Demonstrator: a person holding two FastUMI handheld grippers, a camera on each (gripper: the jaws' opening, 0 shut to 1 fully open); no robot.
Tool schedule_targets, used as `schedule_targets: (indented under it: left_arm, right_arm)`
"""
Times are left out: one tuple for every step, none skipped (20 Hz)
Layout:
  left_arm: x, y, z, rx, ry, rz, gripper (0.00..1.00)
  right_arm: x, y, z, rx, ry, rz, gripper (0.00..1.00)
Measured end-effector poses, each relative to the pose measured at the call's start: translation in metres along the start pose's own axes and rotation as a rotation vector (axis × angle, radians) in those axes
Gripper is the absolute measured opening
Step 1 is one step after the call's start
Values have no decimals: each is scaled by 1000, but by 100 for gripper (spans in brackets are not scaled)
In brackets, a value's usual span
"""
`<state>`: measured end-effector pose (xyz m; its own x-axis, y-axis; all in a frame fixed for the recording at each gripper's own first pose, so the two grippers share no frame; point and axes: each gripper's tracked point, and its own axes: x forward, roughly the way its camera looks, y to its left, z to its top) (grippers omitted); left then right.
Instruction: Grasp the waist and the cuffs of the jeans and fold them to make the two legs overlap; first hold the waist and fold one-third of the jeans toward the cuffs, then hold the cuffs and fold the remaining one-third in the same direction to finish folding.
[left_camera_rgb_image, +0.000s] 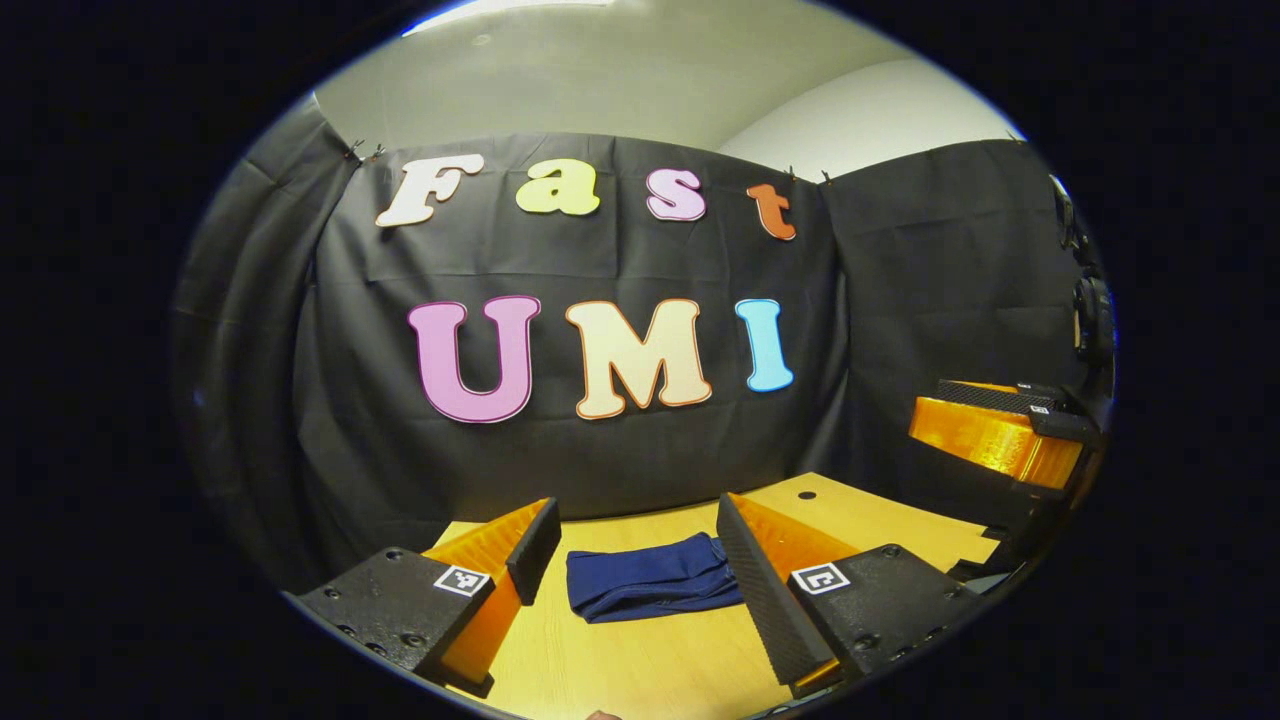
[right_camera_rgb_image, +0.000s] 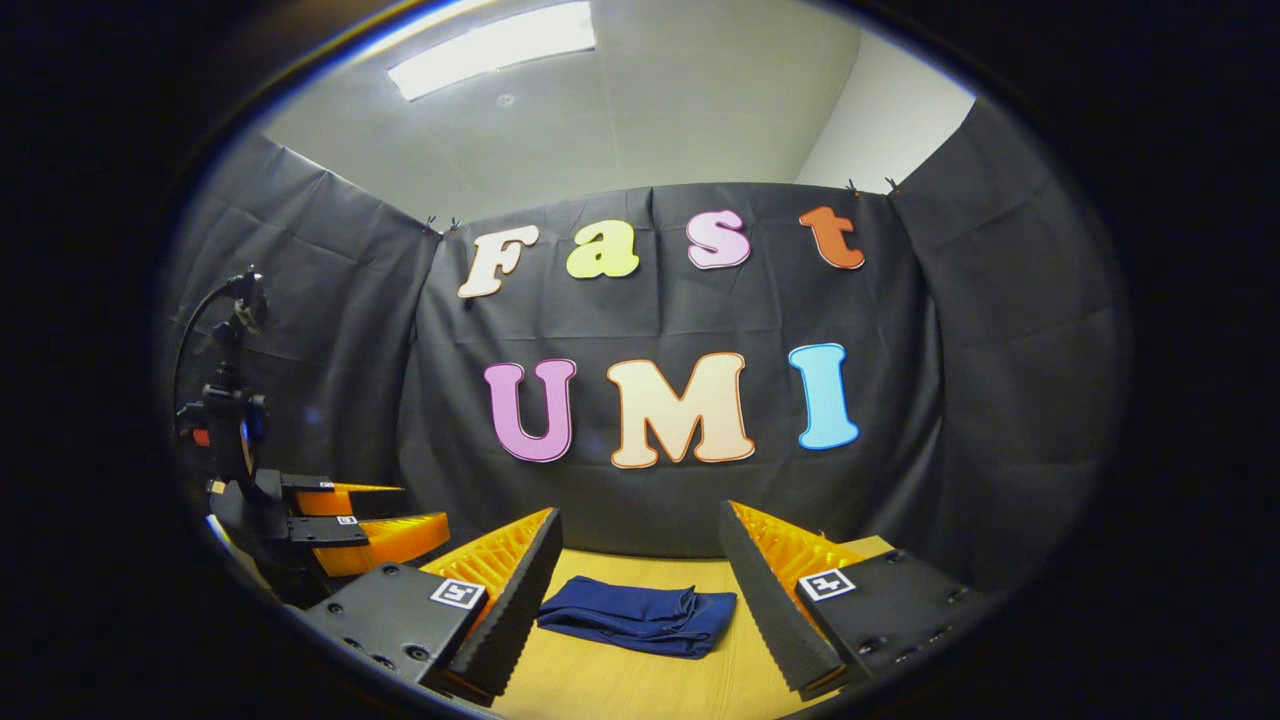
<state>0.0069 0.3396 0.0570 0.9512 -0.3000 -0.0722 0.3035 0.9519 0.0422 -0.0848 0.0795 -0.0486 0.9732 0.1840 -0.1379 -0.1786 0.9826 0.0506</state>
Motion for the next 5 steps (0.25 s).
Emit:
schedule_targets:
  left_arm:
    - [0, -2, 0, -7, 0, -3, 93]
    - [0, -4, 0, -13, -1, -10, 94]
    - [0, -6, 0, -15, 0, -16, 93]
    - [0, -7, -1, -12, -1, -20, 93]
    - [1, -7, -1, -6, 2, -22, 93]
  right_arm:
    - [-2, 0, 0, 0, 0, -5, 97]
    - [-3, 0, 1, 2, 3, -8, 97]
    - [-5, 0, 0, 5, 4, -11, 96]
    - [-5, -1, 1, 5, 3, -14, 96]
    - [-7, -3, 2, 5, 2, -20, 96]
